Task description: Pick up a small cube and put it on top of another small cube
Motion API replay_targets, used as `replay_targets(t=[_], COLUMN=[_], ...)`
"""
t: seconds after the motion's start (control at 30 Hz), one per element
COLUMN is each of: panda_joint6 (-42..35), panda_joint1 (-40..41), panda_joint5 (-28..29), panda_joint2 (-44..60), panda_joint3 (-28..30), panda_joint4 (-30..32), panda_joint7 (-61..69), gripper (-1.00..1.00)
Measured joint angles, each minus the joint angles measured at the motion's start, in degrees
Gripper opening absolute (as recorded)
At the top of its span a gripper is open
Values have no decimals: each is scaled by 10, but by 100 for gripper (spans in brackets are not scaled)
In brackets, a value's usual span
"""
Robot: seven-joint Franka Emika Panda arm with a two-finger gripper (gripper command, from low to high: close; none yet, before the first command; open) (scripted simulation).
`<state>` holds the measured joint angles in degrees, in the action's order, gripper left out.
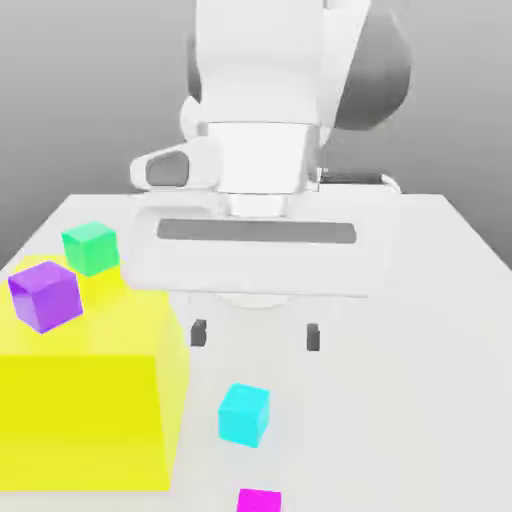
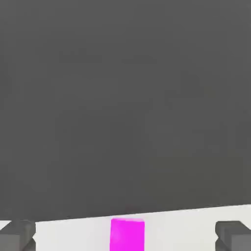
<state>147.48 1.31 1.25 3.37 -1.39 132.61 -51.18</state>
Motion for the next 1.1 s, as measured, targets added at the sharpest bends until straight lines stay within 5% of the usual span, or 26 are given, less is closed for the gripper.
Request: replay_targets(t=[0.37, 0.4, 0.83, 1.1], panda_joint6=[103, 118, 59, 13], panda_joint1=[-4, -4, -5, -29], panda_joint5=[0, 1, -4, 104], panda_joint2=[228, 249, 167, 12], panda_joint3=[3, 4, 7, 47], panda_joint4=[-11, -15, 3, 66], panda_joint7=[-15, -15, -34, -165], gripper=[0, -100, -100, -100])
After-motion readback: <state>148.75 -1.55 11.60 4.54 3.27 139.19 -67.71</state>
